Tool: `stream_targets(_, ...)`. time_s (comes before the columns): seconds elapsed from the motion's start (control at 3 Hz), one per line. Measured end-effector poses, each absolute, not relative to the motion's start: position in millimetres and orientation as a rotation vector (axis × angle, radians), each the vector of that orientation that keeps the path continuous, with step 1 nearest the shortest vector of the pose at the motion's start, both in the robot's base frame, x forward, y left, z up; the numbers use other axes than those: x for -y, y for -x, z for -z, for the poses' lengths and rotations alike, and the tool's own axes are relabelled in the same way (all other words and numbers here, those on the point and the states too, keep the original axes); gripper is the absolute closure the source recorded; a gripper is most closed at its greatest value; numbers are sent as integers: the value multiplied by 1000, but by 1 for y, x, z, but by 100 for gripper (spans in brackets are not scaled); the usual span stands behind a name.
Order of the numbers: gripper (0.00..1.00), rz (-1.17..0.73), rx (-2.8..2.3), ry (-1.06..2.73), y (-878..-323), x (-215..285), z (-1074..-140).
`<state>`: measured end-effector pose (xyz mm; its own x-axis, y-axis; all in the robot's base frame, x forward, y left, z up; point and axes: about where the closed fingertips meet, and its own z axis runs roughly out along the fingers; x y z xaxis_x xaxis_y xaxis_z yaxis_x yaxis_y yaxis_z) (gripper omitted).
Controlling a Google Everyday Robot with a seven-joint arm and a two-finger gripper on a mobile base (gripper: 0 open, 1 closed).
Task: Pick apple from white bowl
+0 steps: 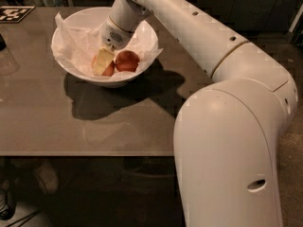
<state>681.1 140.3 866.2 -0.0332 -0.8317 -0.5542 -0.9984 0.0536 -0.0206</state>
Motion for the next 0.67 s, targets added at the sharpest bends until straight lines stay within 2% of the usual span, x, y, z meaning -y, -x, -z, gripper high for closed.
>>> stream_targets(0.33,100,-503,-1939,1840,-687,-143,-870)
stream_targets(0.67,100,-474,-1968,1848,-698,-147,-877)
